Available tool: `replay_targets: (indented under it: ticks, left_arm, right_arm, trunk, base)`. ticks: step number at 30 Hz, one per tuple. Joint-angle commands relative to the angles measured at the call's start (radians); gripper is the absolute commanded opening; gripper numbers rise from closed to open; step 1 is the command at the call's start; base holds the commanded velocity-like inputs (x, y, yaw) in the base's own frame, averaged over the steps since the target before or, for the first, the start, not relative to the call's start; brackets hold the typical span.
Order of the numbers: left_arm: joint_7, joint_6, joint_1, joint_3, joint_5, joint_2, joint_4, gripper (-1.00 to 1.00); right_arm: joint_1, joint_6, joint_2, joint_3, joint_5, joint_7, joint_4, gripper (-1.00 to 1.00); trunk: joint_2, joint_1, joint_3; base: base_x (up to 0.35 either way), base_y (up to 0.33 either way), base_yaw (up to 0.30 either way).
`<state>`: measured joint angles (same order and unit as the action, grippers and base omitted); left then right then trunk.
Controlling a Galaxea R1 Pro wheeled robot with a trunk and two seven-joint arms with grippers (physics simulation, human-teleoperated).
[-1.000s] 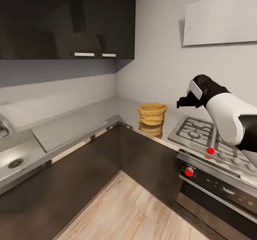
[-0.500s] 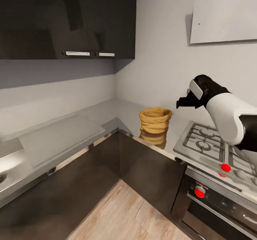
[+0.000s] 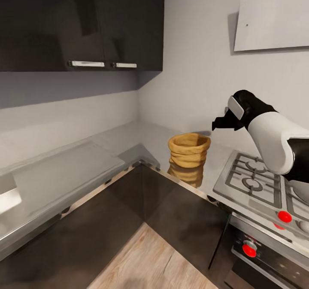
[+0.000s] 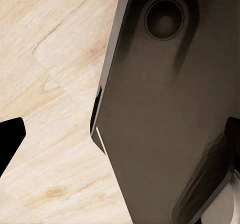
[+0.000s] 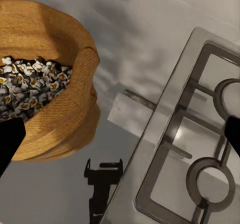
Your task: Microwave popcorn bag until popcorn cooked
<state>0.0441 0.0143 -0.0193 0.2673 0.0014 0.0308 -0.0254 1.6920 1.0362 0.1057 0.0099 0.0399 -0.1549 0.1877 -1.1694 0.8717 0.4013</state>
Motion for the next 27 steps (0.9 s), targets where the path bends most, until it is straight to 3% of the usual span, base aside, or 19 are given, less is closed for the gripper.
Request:
replay_targets:
  ticks: [1,14,19,27]
  left_arm:
    - [0.002,0.002,-0.001,0.003,0.0,0.0,-0.001,1.0]
    - [0.002,0.002,-0.001,0.004,0.0,0.001,-0.001,1.0]
    - [0.002,0.002,-0.001,0.003,0.0,0.0,-0.001,1.0]
    - [0.002,0.001,0.0,0.004,0.0,0.0,0.0,1.0]
  right_arm:
    - [0.001,0.004,0.0,0.001,0.005,-0.005,0.001,1.0]
    - [0.001,0.003,0.0,0.002,0.005,-0.005,0.001,1.0]
    - [0.0,0.003,-0.001,0.004,0.005,-0.005,-0.007,1.0]
    - [0.0,-0.002,-0.001,0.004,0.005,0.0,-0.148,1.0]
  trunk:
    - [-0.001,0.0,0.001]
    - [-0.001,0.0,0.001]
    - [-0.001,0.0,0.001]
    - [-0.001,0.0,0.001]
  base:
    - [0.003,0.0,0.0]
    - [0.274,0.0,0.0]
    - [0.057,0.0,0.0]
    - [0.002,0.0,0.0]
